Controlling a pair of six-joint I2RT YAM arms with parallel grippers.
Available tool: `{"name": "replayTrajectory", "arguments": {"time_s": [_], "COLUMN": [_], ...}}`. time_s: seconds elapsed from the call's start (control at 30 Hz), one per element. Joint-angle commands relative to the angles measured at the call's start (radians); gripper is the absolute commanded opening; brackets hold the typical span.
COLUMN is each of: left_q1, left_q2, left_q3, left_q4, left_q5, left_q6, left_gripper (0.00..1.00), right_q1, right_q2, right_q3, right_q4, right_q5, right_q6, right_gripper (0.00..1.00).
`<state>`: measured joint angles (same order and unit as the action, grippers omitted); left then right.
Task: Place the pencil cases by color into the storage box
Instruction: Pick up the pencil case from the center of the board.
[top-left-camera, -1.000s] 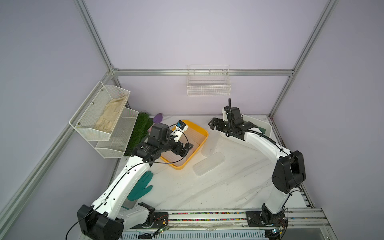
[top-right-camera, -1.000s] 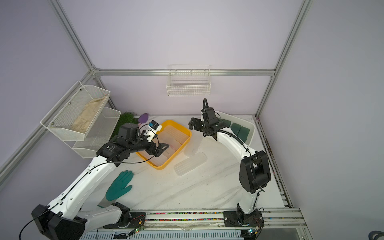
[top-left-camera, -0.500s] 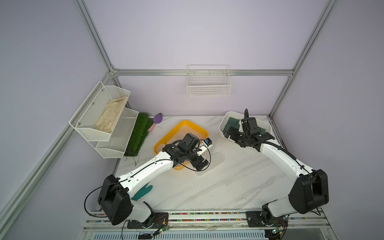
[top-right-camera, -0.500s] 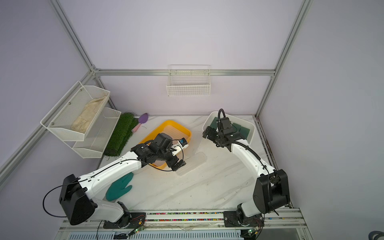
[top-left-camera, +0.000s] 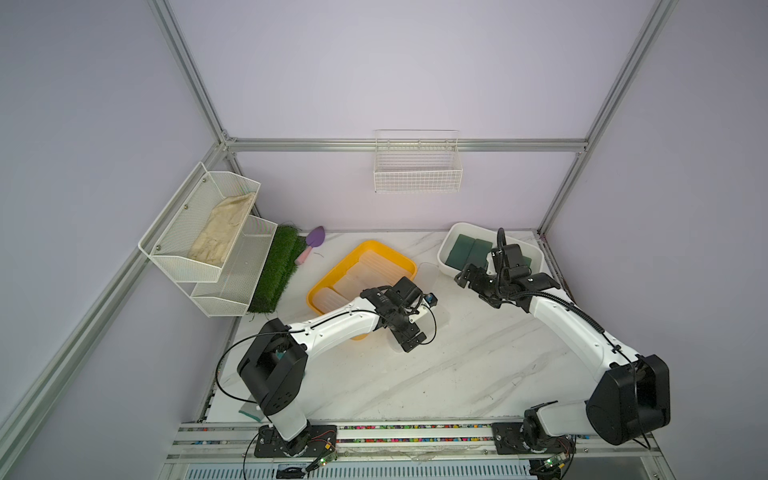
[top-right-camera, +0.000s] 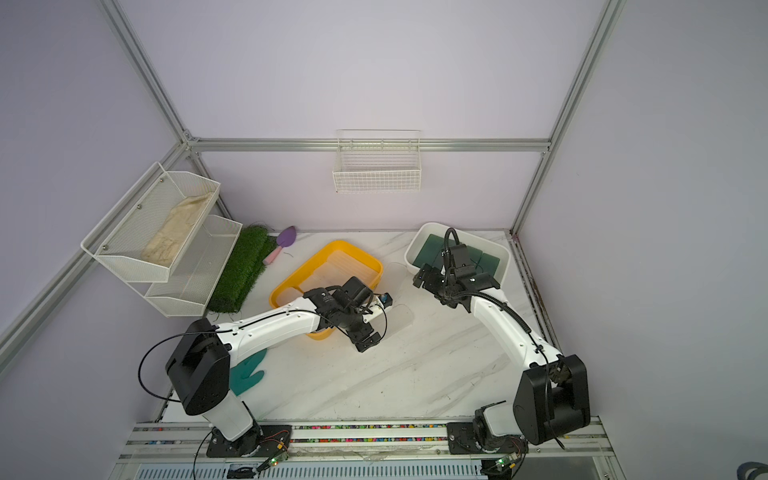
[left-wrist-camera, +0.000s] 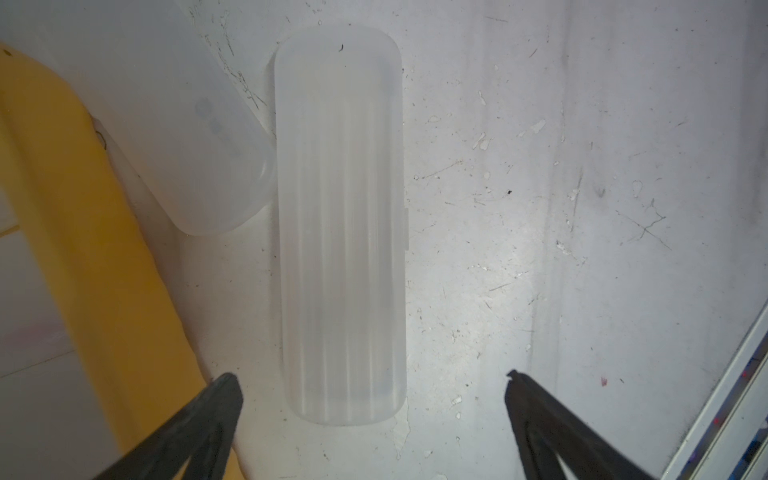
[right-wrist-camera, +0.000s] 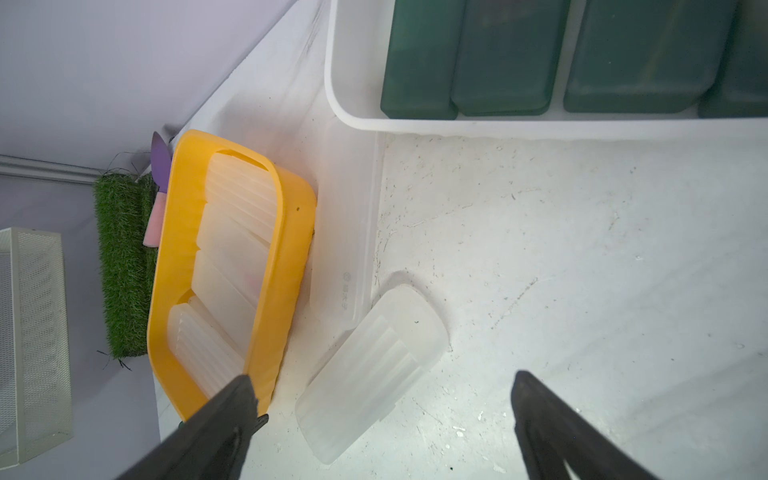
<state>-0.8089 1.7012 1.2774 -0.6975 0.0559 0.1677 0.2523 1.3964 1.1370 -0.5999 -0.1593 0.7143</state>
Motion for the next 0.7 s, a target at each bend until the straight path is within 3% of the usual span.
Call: {"name": "replayTrajectory", "arguments": {"time_s": [0.0, 0.67], "left_q1": [-0.016, -0.068], "left_q2": [0.034, 0.235], "left_q3": [0.082, 0.275], "left_q4": [-0.003, -0.131], "left_q5": [-0.019, -0.086], "left_q6": [-0.027, -0.151], "left_gripper": [1.00, 1.00], "right_q1": [-0.015, -0.043], "right_q2": [-0.045, -0.071], "right_q3": [-0.012, -0.029], "right_q4": [-0.012, -0.007], "right_q5": [-0.002, -0.008], "right_q6": [0.002, -0.004], "right_gripper": [0.97, 0.97]}}
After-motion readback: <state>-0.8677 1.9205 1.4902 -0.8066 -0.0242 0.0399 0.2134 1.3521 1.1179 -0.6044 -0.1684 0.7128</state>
